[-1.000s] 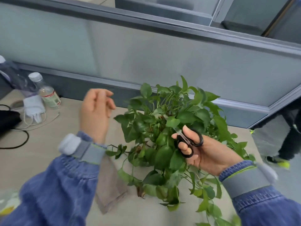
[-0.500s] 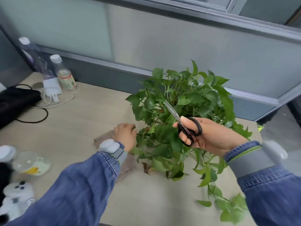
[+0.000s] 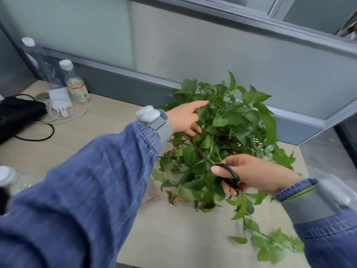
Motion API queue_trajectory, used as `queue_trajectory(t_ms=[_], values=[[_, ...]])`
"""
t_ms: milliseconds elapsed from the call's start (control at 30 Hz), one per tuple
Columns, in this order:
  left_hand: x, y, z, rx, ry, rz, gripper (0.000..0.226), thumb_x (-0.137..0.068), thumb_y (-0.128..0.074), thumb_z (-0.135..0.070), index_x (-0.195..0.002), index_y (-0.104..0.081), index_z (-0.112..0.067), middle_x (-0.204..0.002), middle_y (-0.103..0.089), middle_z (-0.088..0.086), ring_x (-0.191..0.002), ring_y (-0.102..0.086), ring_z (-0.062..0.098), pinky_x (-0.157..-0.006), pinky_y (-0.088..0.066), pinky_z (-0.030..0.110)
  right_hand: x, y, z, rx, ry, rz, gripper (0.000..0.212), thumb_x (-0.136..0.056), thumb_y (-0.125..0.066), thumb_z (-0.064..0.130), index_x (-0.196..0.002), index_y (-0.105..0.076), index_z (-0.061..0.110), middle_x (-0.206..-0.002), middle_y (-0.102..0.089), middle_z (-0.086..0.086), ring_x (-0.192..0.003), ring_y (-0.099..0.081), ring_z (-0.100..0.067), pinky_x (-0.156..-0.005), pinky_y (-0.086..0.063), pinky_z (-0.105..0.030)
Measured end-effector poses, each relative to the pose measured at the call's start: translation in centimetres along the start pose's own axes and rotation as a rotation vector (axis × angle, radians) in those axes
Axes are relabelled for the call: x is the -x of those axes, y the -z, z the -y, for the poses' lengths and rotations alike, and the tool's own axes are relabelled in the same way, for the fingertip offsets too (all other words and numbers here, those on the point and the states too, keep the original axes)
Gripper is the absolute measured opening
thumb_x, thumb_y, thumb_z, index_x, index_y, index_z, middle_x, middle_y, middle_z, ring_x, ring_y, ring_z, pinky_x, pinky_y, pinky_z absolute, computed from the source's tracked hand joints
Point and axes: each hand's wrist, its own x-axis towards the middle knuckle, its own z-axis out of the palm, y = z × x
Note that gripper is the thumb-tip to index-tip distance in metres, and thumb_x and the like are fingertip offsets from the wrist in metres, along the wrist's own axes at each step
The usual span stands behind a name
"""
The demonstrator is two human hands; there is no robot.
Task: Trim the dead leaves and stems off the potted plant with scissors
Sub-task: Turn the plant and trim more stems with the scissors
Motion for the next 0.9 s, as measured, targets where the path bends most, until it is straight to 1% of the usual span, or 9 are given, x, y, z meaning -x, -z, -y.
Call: queue_trajectory(t_ms=[133,200,333,433,500,600,700,833,900], values=[[-0.8,-0.7,-2.7,-0.104,-0.034,0.170,0.062,-0.093,-0.032,0.014,-0.147,-0.031,-0.018,-0.150,-0.033,0.011,-0.106,-0.065,0.032,-0.078,-0.057,0.036,-2.0,-1.4,2.1,0.048,-0.042,-0.003,0.047,-0.088,-0.067,0.052,-0.100,-0.062,0.007,-0.072,-0.071,-0.011,-0.063,-0.053,-0.027,-0.047,-0.038,-0.025],[-0.7,-0.5,-2.5,-0.152,-0.095,0.134,0.059,-0.094,-0.027,0.009,-0.144,-0.038,-0.020,-0.146,-0.041,0.004,-0.104,-0.066,0.025,-0.082,-0.055,0.037,-3.0,-1.7,2.9,-0.051,-0.044,-0.047,0.042,-0.090,-0.067,0.046,-0.103,-0.062,0.007,-0.070,-0.069,-0.012,-0.060,-0.050,-0.027,-0.044,-0.036,-0.024],[0.0,2.3,1.2,-0.297,-0.232,-0.472,0.045,-0.092,-0.035,-0.002,-0.124,-0.057,-0.026,-0.130,-0.054,-0.001,-0.093,-0.067,0.013,-0.086,-0.055,0.039,-4.0,-1.1,3.0,-0.242,-0.016,-0.168,0.040,-0.091,-0.067,0.043,-0.112,-0.061,0.010,-0.071,-0.067,-0.012,-0.060,-0.048,-0.021,-0.042,-0.036,-0.021],[2.1,2.4,4.9,-0.083,-0.165,-0.790,0.038,-0.081,-0.036,-0.006,-0.075,-0.065,-0.030,-0.077,-0.067,-0.005,-0.064,-0.064,0.015,-0.064,-0.055,0.034,-4.2,-0.4,2.5,-0.286,0.016,-0.242,0.044,-0.090,-0.067,0.044,-0.114,-0.061,0.008,-0.072,-0.069,-0.011,-0.061,-0.051,-0.021,-0.044,-0.034,-0.022],[3.1,0.7,6.5,-0.053,-0.173,-0.562,0.038,-0.071,-0.035,-0.009,-0.065,-0.067,-0.029,-0.059,-0.066,-0.001,-0.058,-0.063,0.017,-0.059,-0.054,0.033,-4.4,-0.1,2.5,-0.314,0.022,-0.273,0.048,-0.089,-0.068,0.046,-0.115,-0.062,0.006,-0.073,-0.068,-0.011,-0.067,-0.049,-0.028,-0.048,-0.031,-0.026],[2.6,-2.0,7.7,-0.340,-0.169,-0.082,0.042,-0.081,-0.042,-0.007,-0.096,-0.074,-0.031,-0.101,-0.072,-0.007,-0.095,-0.064,0.012,-0.089,-0.051,0.034,-4.7,0.4,2.6,-0.425,0.049,-0.273,0.055,-0.083,-0.070,0.044,-0.116,-0.060,0.002,-0.070,-0.066,-0.011,-0.057,-0.052,-0.019,-0.041,-0.034,-0.021],[0.0,-2.1,7.3,-0.630,-0.212,-0.055,0.046,-0.092,-0.039,-0.010,-0.133,-0.054,-0.023,-0.142,-0.049,-0.003,-0.128,-0.045,0.018,-0.107,-0.037,0.033,-4.7,0.8,2.5,-0.467,0.054,-0.258,0.060,-0.078,-0.072,0.046,-0.117,-0.061,0.002,-0.071,-0.065,-0.012,-0.055,-0.053,-0.015,-0.038,-0.036,-0.020],[-3.0,0.2,5.2,-0.670,-0.181,-0.031,0.050,-0.093,-0.033,-0.005,-0.135,-0.053,-0.024,-0.145,-0.047,-0.003,-0.130,-0.045,0.021,-0.102,-0.038,0.026,-4.2,1.2,1.9,-0.473,0.034,-0.258,0.063,-0.077,-0.073,0.048,-0.120,-0.062,0.004,-0.073,-0.064,-0.011,-0.055,-0.054,-0.014,-0.040,-0.037,-0.020],[-4.0,1.5,3.9,-0.634,-0.152,0.016,0.050,-0.095,-0.031,-0.003,-0.133,-0.055,-0.024,-0.142,-0.050,0.000,-0.123,-0.052,0.020,-0.087,-0.039,0.014,-3.9,1.3,1.7,-0.476,0.030,-0.260,0.062,-0.078,-0.073,0.048,-0.120,-0.062,0.004,-0.074,-0.064,-0.011,-0.056,-0.054,-0.014,-0.041,-0.037,-0.020]])
